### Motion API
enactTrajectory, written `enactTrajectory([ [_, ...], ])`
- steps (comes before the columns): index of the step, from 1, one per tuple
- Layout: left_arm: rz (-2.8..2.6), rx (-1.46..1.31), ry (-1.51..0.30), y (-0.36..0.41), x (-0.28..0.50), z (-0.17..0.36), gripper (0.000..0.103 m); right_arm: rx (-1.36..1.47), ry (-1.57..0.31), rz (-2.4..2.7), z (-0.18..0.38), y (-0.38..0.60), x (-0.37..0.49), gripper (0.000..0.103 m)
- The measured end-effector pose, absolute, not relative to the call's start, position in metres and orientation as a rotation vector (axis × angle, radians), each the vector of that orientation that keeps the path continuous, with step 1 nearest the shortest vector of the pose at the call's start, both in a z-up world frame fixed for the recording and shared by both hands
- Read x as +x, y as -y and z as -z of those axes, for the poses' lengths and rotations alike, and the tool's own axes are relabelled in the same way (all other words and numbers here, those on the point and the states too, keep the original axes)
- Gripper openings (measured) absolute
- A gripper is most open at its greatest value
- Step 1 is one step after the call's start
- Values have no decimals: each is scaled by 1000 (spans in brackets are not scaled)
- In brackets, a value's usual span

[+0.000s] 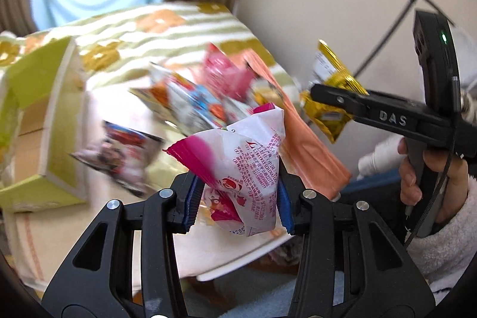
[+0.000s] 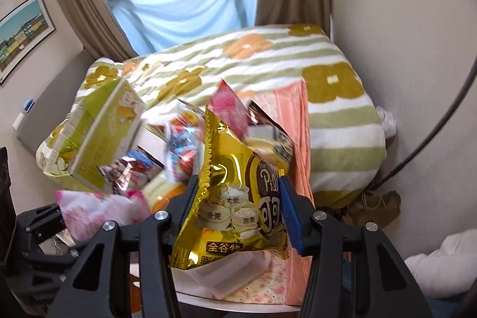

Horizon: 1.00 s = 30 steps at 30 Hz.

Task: Organize snacks
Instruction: 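Grasp the pink-white bag with the left tool while the right tool grasps the gold Pillows bag, then carry both bags over the box and release them inside with both tools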

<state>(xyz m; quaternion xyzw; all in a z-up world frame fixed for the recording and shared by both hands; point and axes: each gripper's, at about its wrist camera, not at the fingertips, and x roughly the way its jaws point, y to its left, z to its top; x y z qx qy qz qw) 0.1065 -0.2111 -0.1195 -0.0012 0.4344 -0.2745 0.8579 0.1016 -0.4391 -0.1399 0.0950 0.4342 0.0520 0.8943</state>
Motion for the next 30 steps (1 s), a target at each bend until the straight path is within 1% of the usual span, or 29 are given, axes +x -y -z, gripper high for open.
enactTrajectory([
  [10,457,-130,-808,100,143,82,39,127,-807,-178,88,373,126,47],
  [18,358,-152,-767,-11,186,66,39,114,-768,-285,67,277,167,47],
  [23,311,-150,-808,-74,218,72,39,122,-777,-366,69,209,200,47],
  [26,295,-150,-866,-110,237,88,39,118,-796,-397,78,165,216,47],
  [30,288,-140,-944,-135,255,114,39,137,-840,-413,93,122,227,47],
])
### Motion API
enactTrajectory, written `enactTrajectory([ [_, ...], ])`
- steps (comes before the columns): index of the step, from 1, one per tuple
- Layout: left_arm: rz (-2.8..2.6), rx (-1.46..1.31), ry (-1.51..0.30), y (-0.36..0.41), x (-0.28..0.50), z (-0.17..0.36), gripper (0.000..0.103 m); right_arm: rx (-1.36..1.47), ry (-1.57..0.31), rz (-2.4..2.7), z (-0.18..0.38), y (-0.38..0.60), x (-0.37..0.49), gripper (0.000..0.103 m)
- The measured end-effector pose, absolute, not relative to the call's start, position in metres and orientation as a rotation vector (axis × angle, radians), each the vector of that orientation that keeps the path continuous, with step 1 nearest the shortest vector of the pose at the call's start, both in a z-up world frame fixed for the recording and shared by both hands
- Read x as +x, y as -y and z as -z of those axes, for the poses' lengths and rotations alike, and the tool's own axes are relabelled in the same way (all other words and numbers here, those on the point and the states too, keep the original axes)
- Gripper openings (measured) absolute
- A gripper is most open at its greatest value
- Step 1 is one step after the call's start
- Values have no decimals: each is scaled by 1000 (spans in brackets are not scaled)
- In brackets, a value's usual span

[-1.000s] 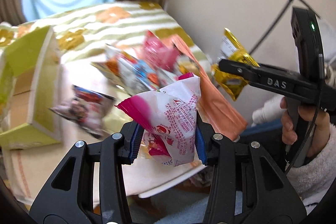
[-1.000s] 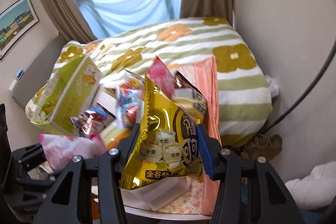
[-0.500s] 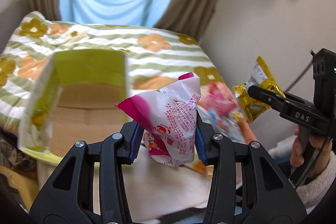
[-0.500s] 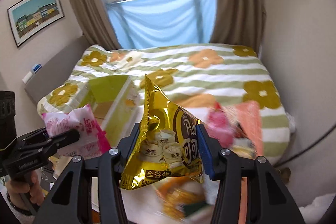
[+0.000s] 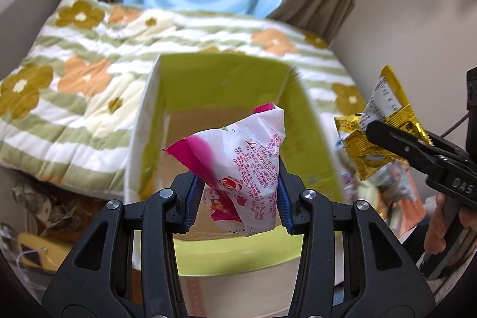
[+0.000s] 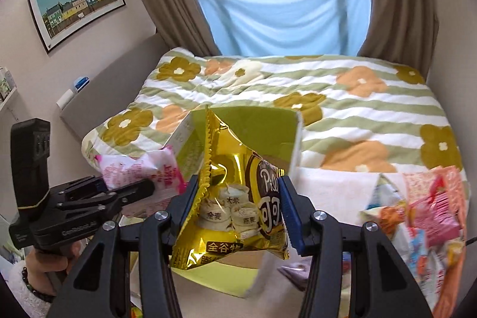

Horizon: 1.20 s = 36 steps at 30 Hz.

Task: Organize snacks
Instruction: 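Carry both bags over the box and release them inside with both tools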

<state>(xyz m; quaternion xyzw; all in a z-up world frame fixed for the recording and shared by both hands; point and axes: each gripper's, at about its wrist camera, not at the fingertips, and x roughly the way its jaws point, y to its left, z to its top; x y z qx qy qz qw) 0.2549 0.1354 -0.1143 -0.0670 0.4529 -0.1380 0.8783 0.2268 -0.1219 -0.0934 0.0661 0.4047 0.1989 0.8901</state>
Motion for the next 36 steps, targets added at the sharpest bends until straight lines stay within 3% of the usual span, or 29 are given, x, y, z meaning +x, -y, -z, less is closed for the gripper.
enactTrajectory([
  [6,319,-94,-1015,-136,260,148,43,189,-920,-403,118,91,232,47],
  [7,317,-95,-1032,-136,262,153,55,190,-929,-400,120,90,232,47],
  [8,311,-94,-1041,-136,262,155,81,189,-940,-397,123,86,233,47],
  [10,291,-91,-1028,-138,260,157,102,189,-961,-391,127,84,235,47],
  [32,153,-51,-979,-153,222,149,103,29,-1039,-364,175,54,250,47],
  [35,142,-57,-974,-157,218,147,103,60,-1038,-352,179,57,250,53],
  [36,134,-56,-971,-158,216,147,103,87,-1028,-354,180,59,250,68],
])
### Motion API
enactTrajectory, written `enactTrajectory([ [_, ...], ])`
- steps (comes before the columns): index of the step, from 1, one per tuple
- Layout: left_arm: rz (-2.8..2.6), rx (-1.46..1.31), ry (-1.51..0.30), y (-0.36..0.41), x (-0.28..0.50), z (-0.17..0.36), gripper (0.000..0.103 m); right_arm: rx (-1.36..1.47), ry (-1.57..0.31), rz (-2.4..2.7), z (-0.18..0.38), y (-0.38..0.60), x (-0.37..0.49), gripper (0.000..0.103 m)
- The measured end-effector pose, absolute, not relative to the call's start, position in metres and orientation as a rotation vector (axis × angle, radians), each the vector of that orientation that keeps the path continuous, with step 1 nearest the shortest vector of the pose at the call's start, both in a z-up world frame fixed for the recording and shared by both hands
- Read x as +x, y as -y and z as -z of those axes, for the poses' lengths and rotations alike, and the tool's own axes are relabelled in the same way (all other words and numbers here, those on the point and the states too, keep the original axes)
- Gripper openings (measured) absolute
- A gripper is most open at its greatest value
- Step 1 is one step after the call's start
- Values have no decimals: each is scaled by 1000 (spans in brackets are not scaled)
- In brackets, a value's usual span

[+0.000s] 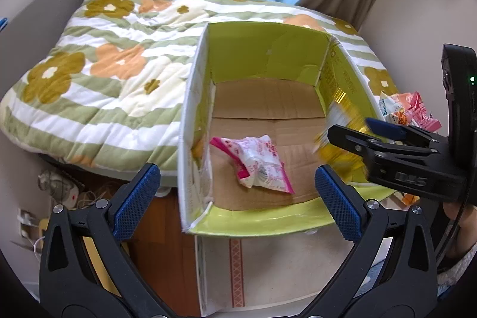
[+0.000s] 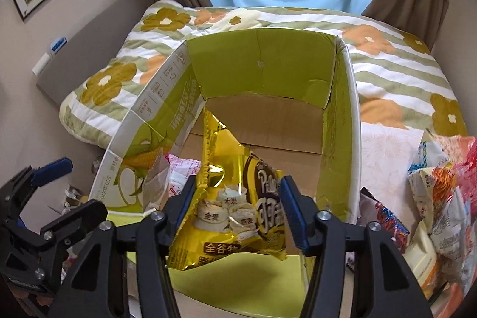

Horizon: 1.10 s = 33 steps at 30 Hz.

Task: Organize snacks
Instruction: 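Carry both bags over the box and release them inside with both tools, then grasp the Sponge Crunch bag with the left tool while the right tool grasps a white pack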

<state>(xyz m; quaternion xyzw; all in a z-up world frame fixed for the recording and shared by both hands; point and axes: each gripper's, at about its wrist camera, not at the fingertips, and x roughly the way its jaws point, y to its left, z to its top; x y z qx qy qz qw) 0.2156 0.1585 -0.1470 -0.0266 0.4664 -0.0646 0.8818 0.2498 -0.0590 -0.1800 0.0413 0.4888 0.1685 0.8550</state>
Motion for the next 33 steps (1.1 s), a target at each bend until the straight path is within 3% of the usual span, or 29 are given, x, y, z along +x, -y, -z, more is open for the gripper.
enactTrajectory([
  [1,130,-55,-972,-160,214,147,103,113,-1015,-359,180,61,249,95],
  [2,125,-55,-974,-161,213,148,103,153,-996,-370,180,64,246,103],
  [17,225,-72,-948,-155,196,138,103,153,-933,-356,150,72,207,103],
  [33,447,6,-879,-43,188,107,103,265,-800,-135,109,185,127,103],
])
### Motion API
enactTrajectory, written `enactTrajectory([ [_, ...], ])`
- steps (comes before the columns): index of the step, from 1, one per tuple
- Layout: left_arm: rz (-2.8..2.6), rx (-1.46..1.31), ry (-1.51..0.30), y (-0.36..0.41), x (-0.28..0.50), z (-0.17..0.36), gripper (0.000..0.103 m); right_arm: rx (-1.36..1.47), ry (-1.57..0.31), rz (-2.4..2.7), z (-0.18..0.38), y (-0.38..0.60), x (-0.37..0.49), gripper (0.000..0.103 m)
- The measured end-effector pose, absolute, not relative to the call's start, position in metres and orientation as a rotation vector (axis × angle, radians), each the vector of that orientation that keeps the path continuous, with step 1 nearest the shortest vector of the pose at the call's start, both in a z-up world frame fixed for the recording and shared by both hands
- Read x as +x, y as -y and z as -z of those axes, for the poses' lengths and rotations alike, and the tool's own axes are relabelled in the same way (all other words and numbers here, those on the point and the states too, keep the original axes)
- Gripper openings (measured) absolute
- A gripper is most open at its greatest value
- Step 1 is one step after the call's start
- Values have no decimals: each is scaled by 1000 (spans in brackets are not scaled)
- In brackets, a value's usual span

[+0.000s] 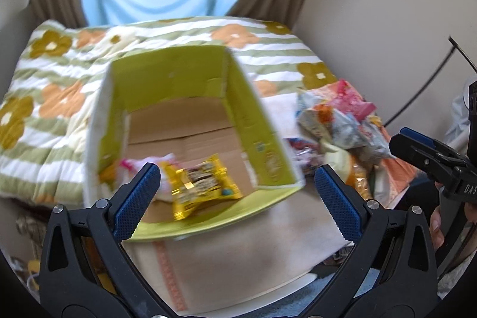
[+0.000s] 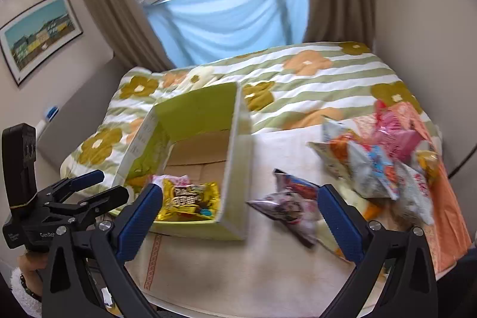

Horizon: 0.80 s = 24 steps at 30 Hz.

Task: Organize snacks
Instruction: 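Grasp the Sponge Crunch bag with the left tool while the right tool grasps a white pack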

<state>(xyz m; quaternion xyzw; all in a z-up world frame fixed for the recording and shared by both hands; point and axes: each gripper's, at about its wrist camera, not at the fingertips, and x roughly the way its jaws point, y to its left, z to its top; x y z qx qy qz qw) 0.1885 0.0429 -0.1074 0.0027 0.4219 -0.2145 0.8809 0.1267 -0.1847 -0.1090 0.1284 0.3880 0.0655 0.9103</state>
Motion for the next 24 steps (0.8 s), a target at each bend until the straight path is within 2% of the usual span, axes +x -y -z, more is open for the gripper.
enactTrajectory([
  [7,511,74,-905,47,186,107,103,304,-798,-34,104,265,103,103],
  [12,517,132,-1005,109,198,123,103,314,-849,68,117,322,85,103],
  [19,457,241,-1115,164,225,149,103,426,-973,141,164,390,66,103],
  [24,426,363,-1244,189,251,190,101,520,-1063,152,203,413,56,103],
])
